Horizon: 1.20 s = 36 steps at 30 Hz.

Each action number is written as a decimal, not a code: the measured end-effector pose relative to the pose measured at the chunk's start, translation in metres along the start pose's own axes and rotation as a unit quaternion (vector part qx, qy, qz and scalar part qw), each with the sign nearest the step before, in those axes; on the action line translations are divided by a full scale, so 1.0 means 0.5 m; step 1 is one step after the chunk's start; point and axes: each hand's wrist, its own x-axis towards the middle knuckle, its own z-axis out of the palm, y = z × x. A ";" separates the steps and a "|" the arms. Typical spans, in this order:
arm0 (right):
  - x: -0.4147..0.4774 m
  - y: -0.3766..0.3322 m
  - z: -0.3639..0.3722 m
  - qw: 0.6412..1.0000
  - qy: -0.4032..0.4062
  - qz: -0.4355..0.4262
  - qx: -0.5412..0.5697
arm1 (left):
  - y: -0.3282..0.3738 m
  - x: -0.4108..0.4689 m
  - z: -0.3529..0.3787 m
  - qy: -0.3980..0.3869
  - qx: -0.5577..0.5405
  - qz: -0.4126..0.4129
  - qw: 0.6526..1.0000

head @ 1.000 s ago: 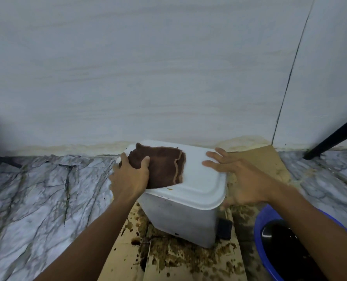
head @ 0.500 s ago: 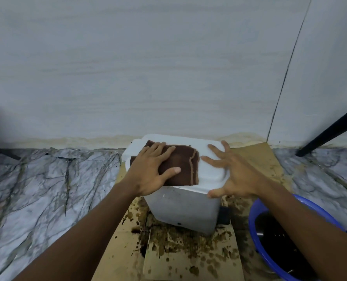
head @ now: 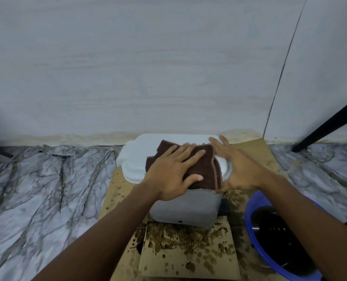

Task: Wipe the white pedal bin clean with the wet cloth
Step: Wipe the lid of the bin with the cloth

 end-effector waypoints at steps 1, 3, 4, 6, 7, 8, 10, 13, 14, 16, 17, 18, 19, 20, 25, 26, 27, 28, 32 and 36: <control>-0.001 0.002 -0.004 1.000 0.000 0.008 0.007 | -0.004 0.002 -0.002 0.001 -0.003 0.004 1.000; -0.002 0.001 -0.010 1.000 -0.004 0.022 -0.002 | -0.042 -0.019 -0.008 -0.002 -0.015 0.011 1.000; -0.002 -0.003 -0.010 1.000 -0.007 0.026 -0.010 | -0.069 -0.042 -0.011 -0.006 -0.022 0.006 1.000; 0.000 -0.009 -0.004 1.000 -0.008 0.024 -0.013 | -0.127 -0.096 -0.011 -0.005 -0.026 -0.027 0.999; 0.001 -0.010 -0.001 1.000 -0.005 0.022 -0.006 | -0.148 -0.120 -0.011 -0.005 -0.028 -0.048 0.998; 0.002 -0.008 0.002 1.000 -0.004 0.022 0.000 | -0.160 -0.137 -0.011 -0.006 -0.031 -0.068 0.997; 0.001 -0.006 0.005 1.000 -0.003 0.025 0.001 | -0.152 -0.136 -0.010 -0.005 -0.026 -0.080 0.996; -0.002 -0.007 0.008 1.000 0.000 0.026 -0.012 | -0.079 -0.076 -0.008 0.001 -0.025 -0.034 0.999; -0.002 -0.007 0.009 1.000 0.001 0.022 -0.012 | -0.047 -0.051 -0.004 0.004 -0.023 -0.011 1.000; -0.003 -0.009 0.007 1.000 0.005 0.013 -0.002 | 0.008 -0.005 0.005 0.006 -0.003 0.028 1.000; -0.004 -0.008 0.004 1.000 0.006 0.010 0.007 | 0.024 0.012 0.005 0.004 0.004 0.039 0.999; -0.005 -0.007 0.001 1.000 0.007 0.009 0.016 | 0.027 0.020 0.003 0.001 0.005 0.047 0.999; -0.007 -0.005 -0.001 1.000 0.008 0.010 0.022 | 0.018 0.019 -0.002 -0.002 -0.001 0.054 0.999; -0.009 -0.004 -0.003 1.000 0.010 0.013 0.025 | 0.000 0.007 -0.006 -0.005 -0.013 0.058 0.998; -0.006 -0.013 0.004 0.999 0.009 0.030 0.035 | -0.130 -0.109 -0.013 0.002 -0.032 -0.002 0.999; -0.005 -0.015 0.006 0.999 0.007 0.031 0.032 | -0.139 -0.119 -0.012 0.002 -0.026 -0.013 1.000; -0.004 -0.015 0.007 0.999 0.007 0.034 0.028 | -0.138 -0.119 -0.010 0.005 -0.020 -0.021 1.000; -0.004 -0.015 0.007 0.999 0.007 0.038 0.021 | -0.129 -0.111 -0.007 0.009 -0.016 -0.024 1.000; -0.005 -0.015 0.009 0.999 0.016 0.035 0.005 | -0.042 -0.048 0.012 0.036 -0.004 0.004 0.999; -0.007 -0.012 0.005 0.999 0.022 0.024 0.024 | 0.011 -0.006 0.021 0.037 -0.006 0.038 0.999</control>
